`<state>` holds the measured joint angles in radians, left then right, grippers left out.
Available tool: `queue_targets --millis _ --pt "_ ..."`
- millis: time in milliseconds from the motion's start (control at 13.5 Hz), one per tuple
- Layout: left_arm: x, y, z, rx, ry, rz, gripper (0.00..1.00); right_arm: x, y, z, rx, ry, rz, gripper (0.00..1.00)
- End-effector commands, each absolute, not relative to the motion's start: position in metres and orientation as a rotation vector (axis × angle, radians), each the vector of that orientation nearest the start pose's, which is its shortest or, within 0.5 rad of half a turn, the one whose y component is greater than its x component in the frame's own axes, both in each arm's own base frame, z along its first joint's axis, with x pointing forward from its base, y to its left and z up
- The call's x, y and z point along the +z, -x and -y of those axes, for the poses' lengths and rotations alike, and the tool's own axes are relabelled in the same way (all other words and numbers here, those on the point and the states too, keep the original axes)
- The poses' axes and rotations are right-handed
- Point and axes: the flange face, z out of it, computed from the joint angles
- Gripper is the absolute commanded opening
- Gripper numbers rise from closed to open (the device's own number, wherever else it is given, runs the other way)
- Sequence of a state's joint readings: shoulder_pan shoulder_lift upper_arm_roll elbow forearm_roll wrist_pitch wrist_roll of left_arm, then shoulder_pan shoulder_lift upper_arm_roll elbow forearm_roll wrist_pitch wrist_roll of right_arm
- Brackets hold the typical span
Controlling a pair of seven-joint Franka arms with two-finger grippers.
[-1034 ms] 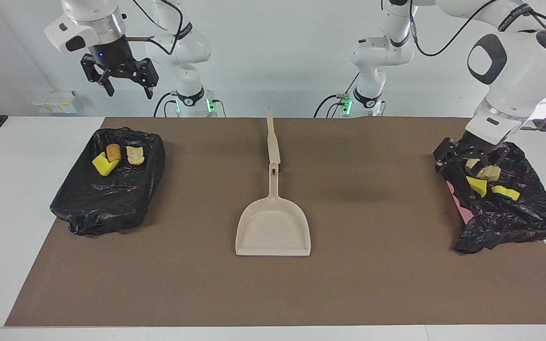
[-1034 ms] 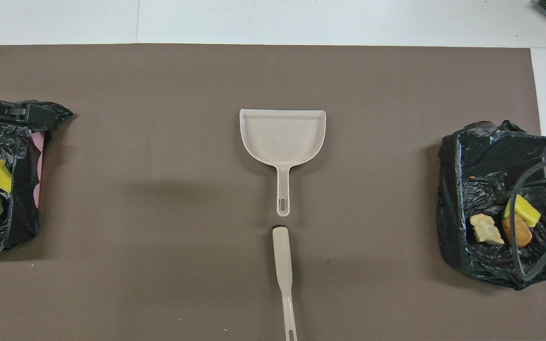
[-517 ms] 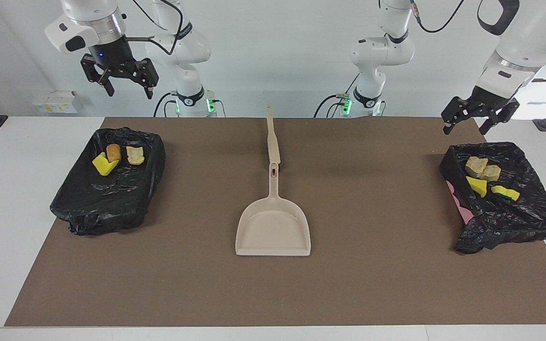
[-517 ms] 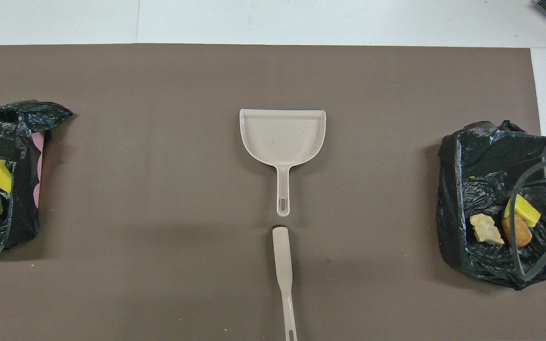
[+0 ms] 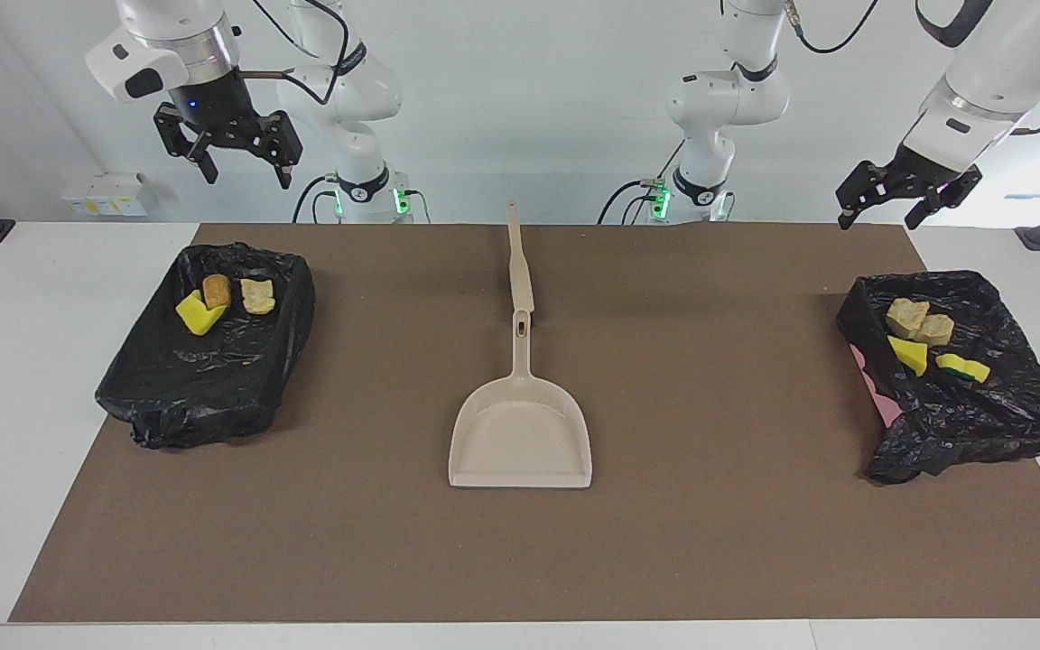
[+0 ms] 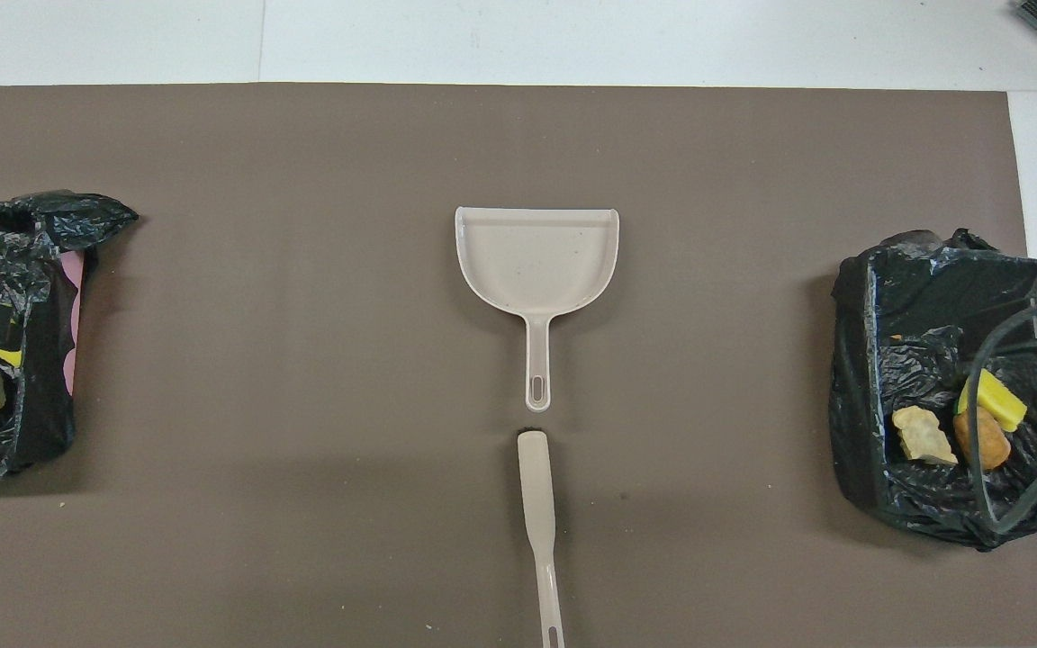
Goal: Sweep and dump trash in bin
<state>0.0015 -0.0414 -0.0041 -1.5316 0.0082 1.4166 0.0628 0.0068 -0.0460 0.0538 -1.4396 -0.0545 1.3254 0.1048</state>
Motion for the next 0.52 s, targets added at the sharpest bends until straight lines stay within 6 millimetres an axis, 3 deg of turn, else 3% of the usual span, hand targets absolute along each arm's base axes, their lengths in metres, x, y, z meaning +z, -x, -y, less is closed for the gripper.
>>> queue_targets --millis 0,443 --pt "0.6619 -0.5278 0.0013 0.14 3.13 -0.089 1.0 0.6921 -0.5082 -0.022 0.128 3.18 -0.047 1.0" --pt "0.6634 -0.5281 0.0009 0.116 3.134 -0.078 1.0 0.6921 -0.5082 -0.022 0.128 3.18 -0.047 1.0"
